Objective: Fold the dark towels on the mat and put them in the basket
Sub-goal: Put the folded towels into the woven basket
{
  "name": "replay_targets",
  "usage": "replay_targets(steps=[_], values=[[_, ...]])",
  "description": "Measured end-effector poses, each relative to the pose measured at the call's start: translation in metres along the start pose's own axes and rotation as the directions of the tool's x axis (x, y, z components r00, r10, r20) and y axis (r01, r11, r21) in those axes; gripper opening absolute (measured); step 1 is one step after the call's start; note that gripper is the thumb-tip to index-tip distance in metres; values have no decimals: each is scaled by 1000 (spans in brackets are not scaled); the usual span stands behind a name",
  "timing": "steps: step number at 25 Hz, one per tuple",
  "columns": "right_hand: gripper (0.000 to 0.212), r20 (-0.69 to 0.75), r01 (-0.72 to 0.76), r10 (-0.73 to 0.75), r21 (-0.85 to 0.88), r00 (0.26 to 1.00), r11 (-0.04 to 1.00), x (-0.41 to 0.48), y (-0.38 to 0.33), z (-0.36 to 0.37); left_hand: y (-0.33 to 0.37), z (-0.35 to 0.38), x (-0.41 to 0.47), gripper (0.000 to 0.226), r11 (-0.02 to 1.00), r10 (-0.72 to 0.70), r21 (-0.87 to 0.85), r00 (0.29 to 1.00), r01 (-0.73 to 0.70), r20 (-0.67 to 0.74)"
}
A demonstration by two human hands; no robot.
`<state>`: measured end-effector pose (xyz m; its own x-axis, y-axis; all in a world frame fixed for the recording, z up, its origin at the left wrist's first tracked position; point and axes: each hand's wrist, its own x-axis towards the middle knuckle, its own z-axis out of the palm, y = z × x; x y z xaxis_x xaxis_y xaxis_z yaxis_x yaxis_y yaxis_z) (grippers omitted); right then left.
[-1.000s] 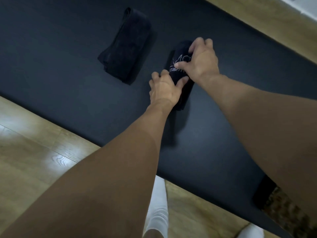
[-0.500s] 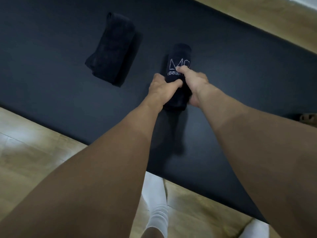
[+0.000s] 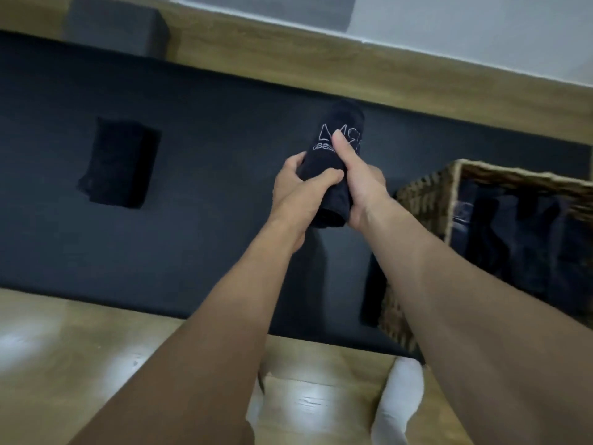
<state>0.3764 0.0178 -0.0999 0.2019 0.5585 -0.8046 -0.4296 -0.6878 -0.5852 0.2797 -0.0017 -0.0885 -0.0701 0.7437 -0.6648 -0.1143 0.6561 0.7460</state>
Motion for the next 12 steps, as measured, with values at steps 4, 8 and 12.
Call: replay_targets(steps=[4, 8, 12], values=[[40, -148, 163, -149, 89, 978, 983, -41, -49, -110, 1, 106, -70, 48, 997, 49, 48, 993, -55, 106], [37, -270, 179, -149, 89, 951, 980, -62, -74, -242, -39, 213, -120, 56, 984, -42, 181, 963, -7, 266], [40, -348, 116, -96, 37, 933, 993, -56, -74, -354, -99, 298, -143, 61, 947, -137, 319, 930, 23, 340]])
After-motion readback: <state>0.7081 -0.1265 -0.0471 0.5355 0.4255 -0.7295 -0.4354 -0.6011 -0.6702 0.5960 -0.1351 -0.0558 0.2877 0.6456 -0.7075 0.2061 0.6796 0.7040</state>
